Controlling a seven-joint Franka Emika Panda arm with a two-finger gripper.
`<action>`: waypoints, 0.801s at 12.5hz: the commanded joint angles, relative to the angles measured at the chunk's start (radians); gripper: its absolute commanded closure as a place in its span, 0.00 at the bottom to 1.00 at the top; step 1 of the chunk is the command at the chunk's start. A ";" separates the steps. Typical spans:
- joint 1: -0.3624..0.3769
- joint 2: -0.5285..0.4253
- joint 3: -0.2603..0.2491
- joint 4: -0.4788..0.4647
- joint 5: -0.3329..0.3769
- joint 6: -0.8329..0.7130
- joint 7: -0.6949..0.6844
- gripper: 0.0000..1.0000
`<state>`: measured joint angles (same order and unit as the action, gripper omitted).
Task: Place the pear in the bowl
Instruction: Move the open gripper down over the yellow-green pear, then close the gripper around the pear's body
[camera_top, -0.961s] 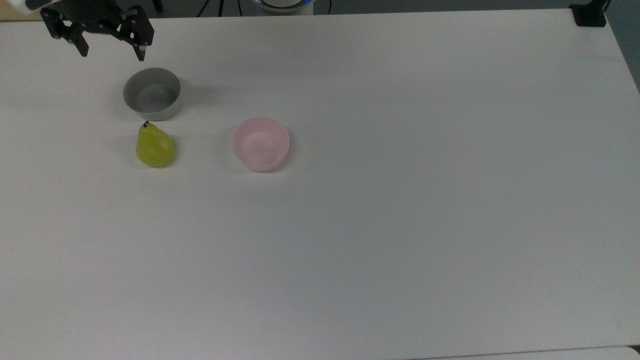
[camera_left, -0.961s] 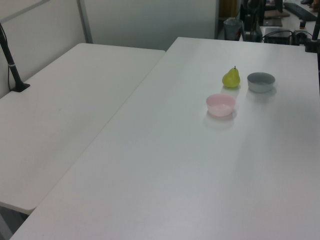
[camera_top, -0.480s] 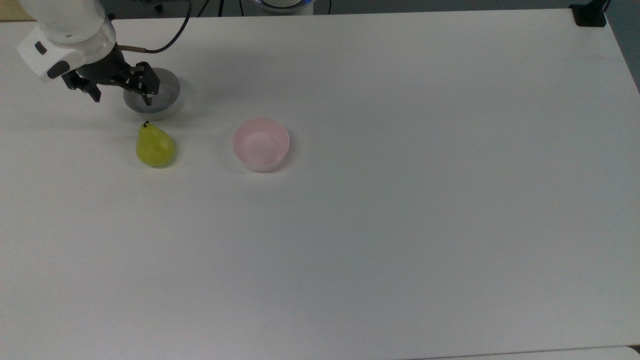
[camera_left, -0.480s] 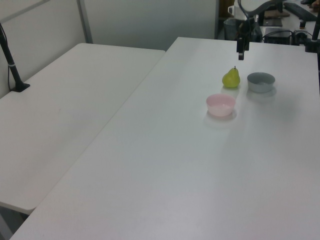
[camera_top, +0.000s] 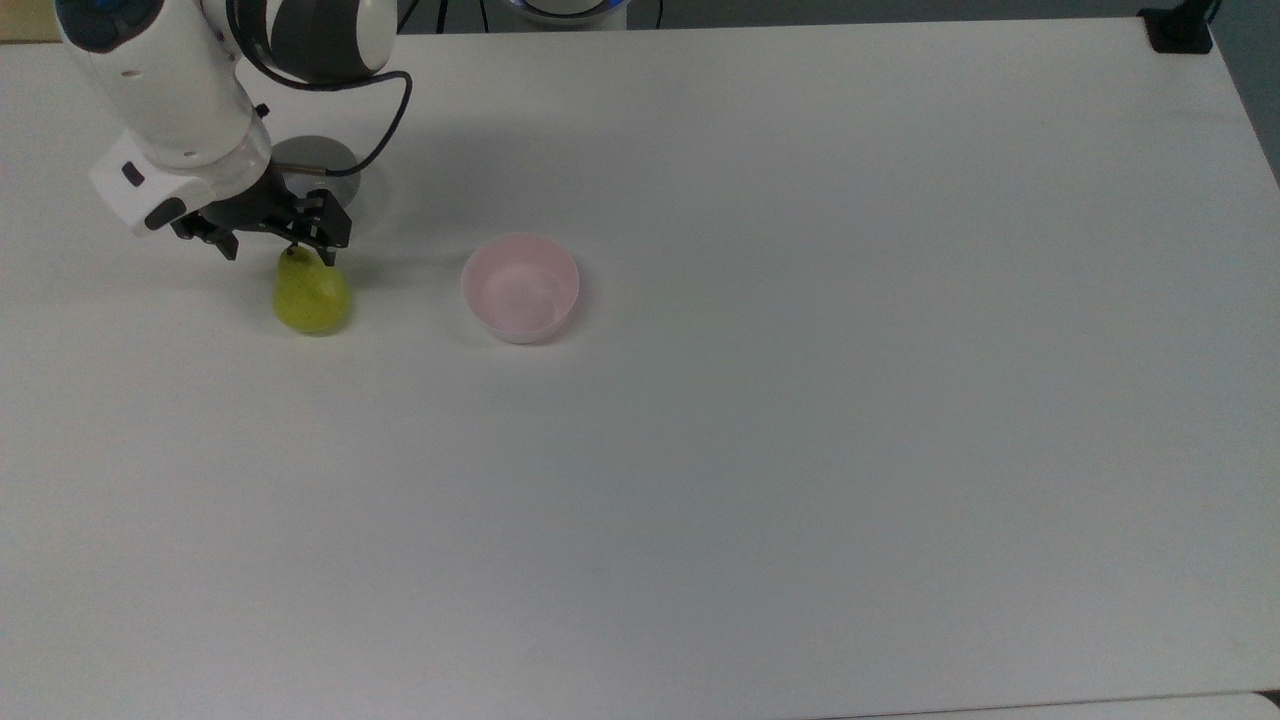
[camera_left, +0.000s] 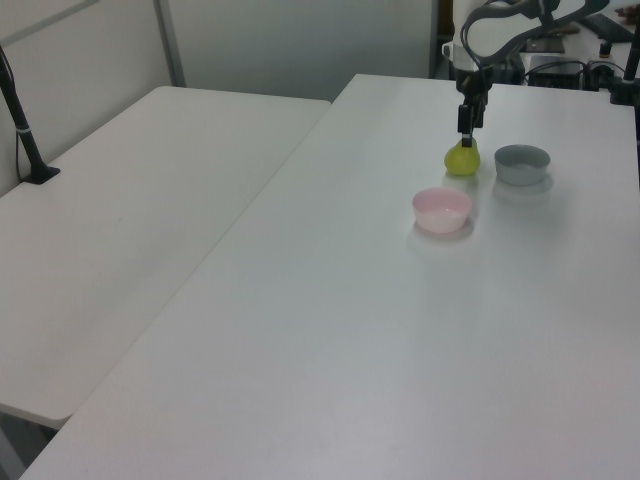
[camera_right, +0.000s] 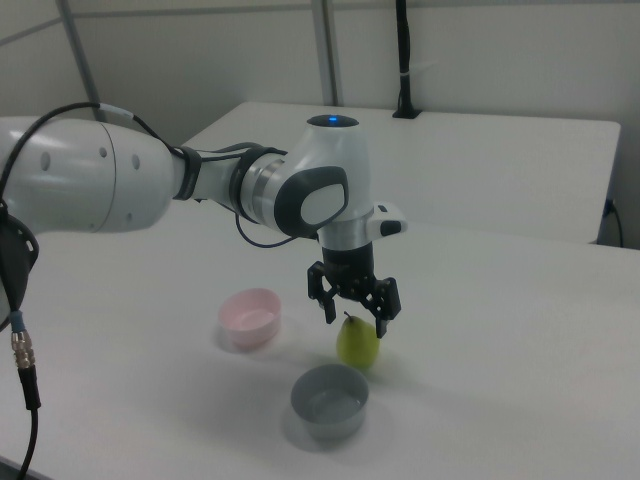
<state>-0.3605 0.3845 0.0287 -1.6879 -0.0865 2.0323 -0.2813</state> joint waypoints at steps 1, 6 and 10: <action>0.006 0.025 0.019 -0.013 0.005 0.045 0.027 0.00; 0.018 0.068 0.020 -0.013 0.004 0.092 0.027 0.00; 0.020 0.073 0.020 -0.015 -0.010 0.112 0.025 0.10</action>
<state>-0.3502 0.4624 0.0535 -1.6880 -0.0867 2.1148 -0.2705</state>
